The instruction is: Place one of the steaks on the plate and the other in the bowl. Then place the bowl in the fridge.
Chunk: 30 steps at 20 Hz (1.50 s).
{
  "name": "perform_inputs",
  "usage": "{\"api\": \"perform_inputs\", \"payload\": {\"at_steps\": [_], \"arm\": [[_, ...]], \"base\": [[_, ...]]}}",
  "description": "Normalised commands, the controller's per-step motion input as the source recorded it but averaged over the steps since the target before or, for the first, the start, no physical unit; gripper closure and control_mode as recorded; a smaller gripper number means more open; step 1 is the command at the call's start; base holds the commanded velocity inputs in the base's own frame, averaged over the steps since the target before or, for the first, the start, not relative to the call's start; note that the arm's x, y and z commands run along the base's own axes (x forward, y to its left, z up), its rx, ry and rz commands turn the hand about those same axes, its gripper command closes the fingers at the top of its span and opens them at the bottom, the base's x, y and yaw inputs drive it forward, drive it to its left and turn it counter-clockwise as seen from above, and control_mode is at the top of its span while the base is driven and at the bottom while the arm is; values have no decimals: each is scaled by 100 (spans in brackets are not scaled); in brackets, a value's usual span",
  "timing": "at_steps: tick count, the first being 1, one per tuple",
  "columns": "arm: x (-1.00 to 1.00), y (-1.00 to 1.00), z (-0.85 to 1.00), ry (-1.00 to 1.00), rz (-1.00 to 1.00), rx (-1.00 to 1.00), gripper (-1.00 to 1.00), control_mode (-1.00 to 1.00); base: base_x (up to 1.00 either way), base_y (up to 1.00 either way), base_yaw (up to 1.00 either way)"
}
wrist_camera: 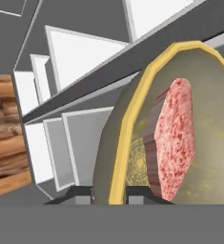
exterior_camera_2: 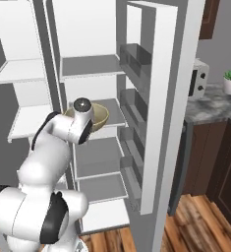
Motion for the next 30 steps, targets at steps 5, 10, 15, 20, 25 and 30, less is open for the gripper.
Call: {"api": "perform_inputs", "payload": {"at_steps": [5,10,15,20,25,30], "arm": [[72,0,-4,0,0,-5,100,-100],[44,-3,-11,-5,0,0,100,-100],[48,0,-14,-1,0,0,100,-100],[56,0,-1,1,0,0,100,-100],[50,2,-11,3,0,0,100,-100],[41,9,-8,0,0,0,100,-100]], "base": [[0,0,0],[0,0,0],[0,0,0],[0,0,0],[0,0,0],[0,0,0]]}}
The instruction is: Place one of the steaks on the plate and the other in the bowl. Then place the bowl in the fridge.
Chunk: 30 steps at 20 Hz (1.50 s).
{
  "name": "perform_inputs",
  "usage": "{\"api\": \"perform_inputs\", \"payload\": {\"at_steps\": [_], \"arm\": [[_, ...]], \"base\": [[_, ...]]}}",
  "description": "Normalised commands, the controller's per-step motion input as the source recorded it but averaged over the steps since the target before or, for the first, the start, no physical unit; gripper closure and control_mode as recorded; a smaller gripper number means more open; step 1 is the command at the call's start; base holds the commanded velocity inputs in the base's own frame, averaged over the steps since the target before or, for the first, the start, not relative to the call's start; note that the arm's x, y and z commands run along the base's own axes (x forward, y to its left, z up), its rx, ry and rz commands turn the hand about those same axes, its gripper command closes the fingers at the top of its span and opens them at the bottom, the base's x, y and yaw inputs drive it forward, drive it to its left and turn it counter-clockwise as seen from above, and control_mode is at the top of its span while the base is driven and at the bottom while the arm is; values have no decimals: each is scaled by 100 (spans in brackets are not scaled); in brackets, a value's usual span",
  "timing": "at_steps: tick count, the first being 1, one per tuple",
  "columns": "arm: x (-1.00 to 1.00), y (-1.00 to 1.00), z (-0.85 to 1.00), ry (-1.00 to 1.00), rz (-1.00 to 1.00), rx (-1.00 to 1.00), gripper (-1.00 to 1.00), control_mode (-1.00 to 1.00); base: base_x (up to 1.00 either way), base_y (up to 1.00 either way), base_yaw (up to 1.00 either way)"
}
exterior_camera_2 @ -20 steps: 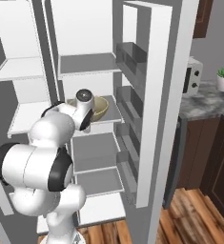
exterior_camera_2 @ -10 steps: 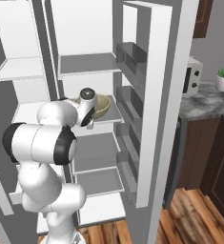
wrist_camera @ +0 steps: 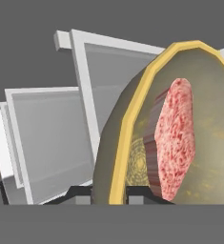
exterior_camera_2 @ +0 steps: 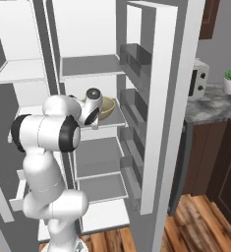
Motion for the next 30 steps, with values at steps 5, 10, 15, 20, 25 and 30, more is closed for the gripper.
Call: {"api": "perform_inputs", "payload": {"at_steps": [5,10,15,20,25,30], "arm": [[22,0,-24,-1,0,0,100,-100],[27,2,-30,-1,0,0,100,-100],[32,1,-20,0,0,0,100,-100],[34,1,-2,1,0,0,100,-100],[30,14,0,6,0,0,100,-100],[24,11,0,2,0,0,-100,-100]], "base": [[0,0,0],[0,0,0],[0,0,0],[0,0,0],[0,0,0],[0,0,0]]}}
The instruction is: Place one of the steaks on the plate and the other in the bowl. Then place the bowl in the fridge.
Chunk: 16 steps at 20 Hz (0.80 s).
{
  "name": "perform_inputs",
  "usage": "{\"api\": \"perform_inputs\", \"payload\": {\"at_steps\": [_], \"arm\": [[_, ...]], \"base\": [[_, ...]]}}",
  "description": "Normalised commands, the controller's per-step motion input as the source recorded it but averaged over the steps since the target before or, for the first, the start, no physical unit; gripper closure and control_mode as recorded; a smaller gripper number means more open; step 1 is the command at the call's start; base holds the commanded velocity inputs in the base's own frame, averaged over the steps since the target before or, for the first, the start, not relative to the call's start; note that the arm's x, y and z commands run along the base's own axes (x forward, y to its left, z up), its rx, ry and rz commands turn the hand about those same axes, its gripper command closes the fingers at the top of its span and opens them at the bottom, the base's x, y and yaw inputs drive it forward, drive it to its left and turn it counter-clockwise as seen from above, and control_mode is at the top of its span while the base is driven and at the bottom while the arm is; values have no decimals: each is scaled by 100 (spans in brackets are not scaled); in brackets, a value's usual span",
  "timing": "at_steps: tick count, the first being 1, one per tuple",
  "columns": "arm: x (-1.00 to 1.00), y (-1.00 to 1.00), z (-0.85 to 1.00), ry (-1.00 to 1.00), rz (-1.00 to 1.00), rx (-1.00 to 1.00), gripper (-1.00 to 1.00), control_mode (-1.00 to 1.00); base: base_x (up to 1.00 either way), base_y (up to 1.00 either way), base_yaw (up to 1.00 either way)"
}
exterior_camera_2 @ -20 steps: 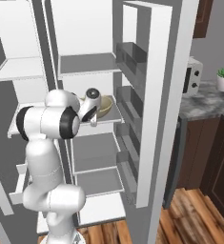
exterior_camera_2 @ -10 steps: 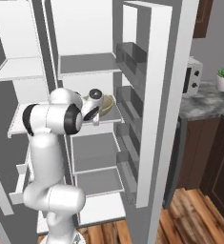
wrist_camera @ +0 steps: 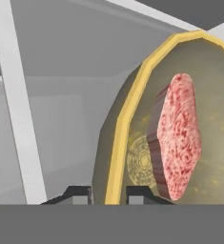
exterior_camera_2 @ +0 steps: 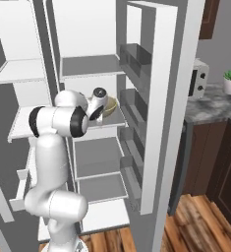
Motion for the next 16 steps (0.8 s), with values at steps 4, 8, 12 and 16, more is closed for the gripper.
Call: {"api": "perform_inputs", "payload": {"at_steps": [4,8,12,16], "arm": [[3,0,1,0,0,0,-100,-100],[-9,0,2,-7,0,0,-100,-100],[-32,-4,16,-12,0,0,-100,-100],[-82,0,40,-12,0,0,-100,-100]], "base": [[0,0,0],[0,0,0],[0,0,0],[0,0,0]]}}
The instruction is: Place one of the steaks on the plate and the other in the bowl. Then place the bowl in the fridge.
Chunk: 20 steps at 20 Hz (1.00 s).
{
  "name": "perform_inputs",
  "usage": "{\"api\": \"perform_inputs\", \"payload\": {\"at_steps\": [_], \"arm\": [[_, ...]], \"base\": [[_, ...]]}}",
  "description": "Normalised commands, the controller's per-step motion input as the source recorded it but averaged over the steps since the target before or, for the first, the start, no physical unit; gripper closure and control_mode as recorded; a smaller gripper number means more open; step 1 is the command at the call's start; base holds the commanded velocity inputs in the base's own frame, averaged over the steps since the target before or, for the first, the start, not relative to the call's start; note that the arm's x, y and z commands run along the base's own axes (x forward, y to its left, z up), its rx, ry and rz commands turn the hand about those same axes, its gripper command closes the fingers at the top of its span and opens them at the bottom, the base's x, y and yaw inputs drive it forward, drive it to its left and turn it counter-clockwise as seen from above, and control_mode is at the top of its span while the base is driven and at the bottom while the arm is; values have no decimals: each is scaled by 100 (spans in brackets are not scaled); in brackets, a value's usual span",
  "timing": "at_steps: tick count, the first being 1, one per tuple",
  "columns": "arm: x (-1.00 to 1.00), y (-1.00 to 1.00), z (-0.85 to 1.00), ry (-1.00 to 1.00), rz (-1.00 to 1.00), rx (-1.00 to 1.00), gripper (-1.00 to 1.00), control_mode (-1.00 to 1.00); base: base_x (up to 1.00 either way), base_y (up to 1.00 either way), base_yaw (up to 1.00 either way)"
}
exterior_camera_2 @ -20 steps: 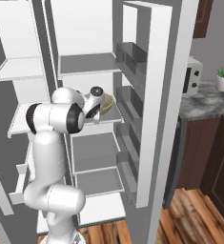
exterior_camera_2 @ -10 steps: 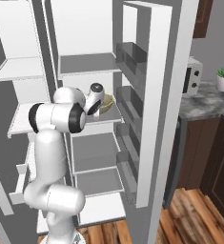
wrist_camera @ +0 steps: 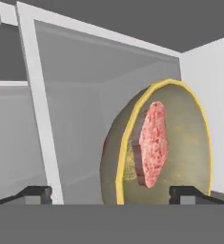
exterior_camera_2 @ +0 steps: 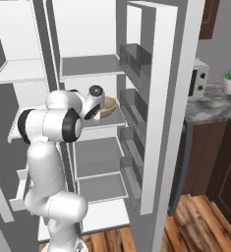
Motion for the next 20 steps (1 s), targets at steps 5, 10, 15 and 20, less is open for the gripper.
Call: {"api": "perform_inputs", "payload": {"at_steps": [5,10,15,20], "arm": [[-86,0,65,-1,-2,0,-100,-100],[-93,0,45,4,0,0,-100,-100],[-100,-23,1,6,5,-5,-100,-100],[-100,-4,1,4,7,-15,-100,-100]], "base": [[0,0,0],[0,0,0],[0,0,0],[0,0,0]]}}
